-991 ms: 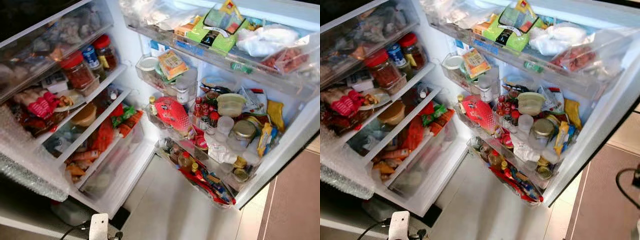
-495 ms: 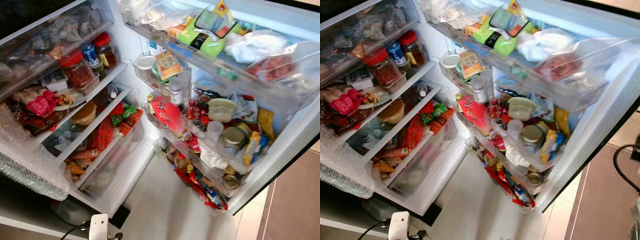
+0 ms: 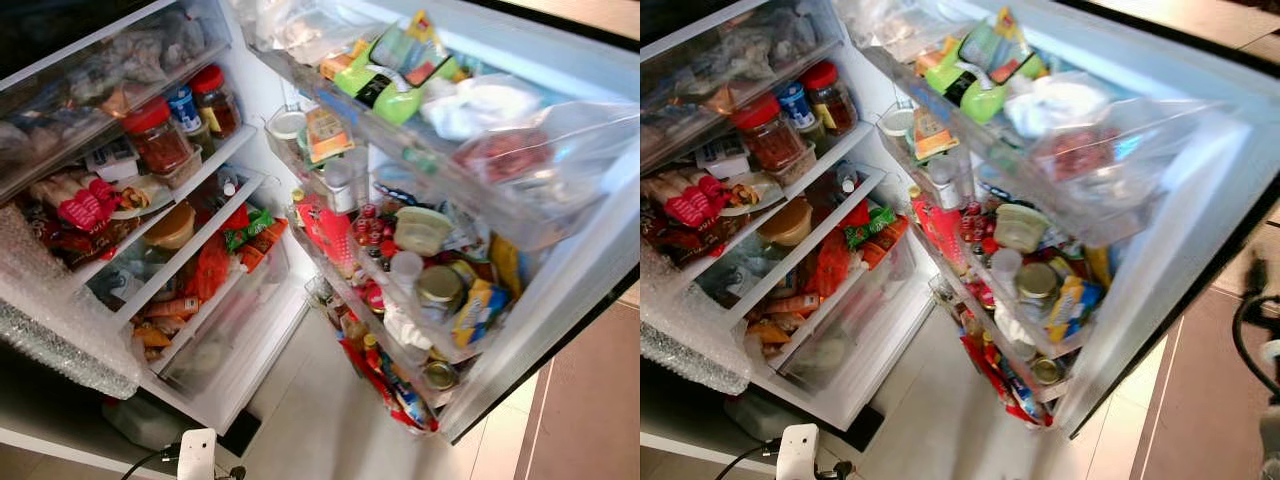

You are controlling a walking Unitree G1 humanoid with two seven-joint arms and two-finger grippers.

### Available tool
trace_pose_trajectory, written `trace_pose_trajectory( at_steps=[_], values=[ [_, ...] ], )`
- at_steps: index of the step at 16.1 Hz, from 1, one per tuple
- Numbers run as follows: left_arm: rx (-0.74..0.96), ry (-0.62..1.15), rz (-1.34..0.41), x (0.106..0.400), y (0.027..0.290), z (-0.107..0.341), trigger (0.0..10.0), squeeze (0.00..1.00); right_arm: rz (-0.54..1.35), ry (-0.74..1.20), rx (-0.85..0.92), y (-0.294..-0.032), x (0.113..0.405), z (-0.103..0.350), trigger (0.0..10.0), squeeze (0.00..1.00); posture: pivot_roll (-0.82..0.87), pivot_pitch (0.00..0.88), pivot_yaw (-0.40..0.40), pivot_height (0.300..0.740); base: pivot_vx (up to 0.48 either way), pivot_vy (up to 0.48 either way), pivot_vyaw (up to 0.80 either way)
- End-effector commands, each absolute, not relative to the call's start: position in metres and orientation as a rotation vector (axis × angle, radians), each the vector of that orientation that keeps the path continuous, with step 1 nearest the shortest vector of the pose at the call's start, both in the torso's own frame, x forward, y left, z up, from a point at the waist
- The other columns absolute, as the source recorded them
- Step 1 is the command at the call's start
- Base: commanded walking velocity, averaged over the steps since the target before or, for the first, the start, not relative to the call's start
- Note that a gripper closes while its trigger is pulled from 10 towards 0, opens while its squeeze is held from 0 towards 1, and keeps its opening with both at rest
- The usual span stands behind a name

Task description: Restocking fridge

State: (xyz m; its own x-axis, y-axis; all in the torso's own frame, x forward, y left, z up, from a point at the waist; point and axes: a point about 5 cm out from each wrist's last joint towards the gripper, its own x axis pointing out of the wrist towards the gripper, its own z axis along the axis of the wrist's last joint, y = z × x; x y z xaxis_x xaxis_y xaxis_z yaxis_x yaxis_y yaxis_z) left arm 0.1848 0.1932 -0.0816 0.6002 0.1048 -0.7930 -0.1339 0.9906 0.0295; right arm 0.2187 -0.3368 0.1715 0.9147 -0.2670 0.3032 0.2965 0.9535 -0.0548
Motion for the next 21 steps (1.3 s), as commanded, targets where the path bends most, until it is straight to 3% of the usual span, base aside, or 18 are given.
trace_pose_trajectory(
  at_steps=[1,3,4,7,12,15,17,19,21],
  values=[
    [-0.024,0.955,0.143,0.176,0.199,-0.085,10.0,0.00,-0.229,-0.283,-0.099,-0.331,0.218,0.173,10.0,0.00,-0.19,0.087,0.099,0.740,0.000,0.000,0.00],
    [-0.026,0.953,0.142,0.177,0.199,-0.085,10.0,0.00,-0.141,-0.278,-0.071,-0.322,0.220,0.176,10.0,0.00,-0.19,0.093,0.098,0.740,0.000,0.000,0.00],
    [-0.027,0.952,0.145,0.178,0.199,-0.085,10.0,0.00,0.004,-0.262,-0.052,-0.303,0.223,0.180,10.0,0.00,-0.19,0.098,0.098,0.740,0.000,0.000,0.00],
    [-0.030,0.952,0.146,0.178,0.199,-0.085,10.0,0.00,0.173,-0.273,-0.029,-0.274,0.227,0.190,10.0,0.00,-0.18,0.106,0.094,0.740,0.000,0.000,0.00],
    [-0.050,0.961,0.168,0.177,0.196,-0.085,10.0,0.00,0.646,-0.272,0.029,-0.187,0.223,0.215,10.0,0.00,-0.17,0.114,0.084,0.740,0.000,0.000,0.00],
    [-0.059,0.963,0.176,0.177,0.195,-0.086,10.0,0.00,0.840,-0.262,0.060,-0.154,0.215,0.222,10.0,0.00,-0.17,0.118,0.074,0.740,0.000,0.000,0.00],
    [-0.067,0.963,0.186,0.177,0.194,-0.086,10.0,0.00,0.913,-0.240,0.056,-0.141,0.209,0.221,10.0,0.00,-0.16,0.119,0.071,0.740,0.000,0.000,0.00],
    [-0.055,0.973,0.207,0.176,0.195,-0.087,10.0,0.00,0.887,-0.209,0.044,-0.146,0.210,0.216,10.0,0.00,-0.16,0.120,0.070,0.740,0.000,0.000,0.00],
    [-0.118,0.971,0.351,0.171,0.195,-0.088,10.0,0.00,0.844,-0.161,0.025,-0.158,0.211,0.210,10.0,0.00,-0.16,0.121,0.068,0.740,0.000,0.000,0.00]
  ],
)
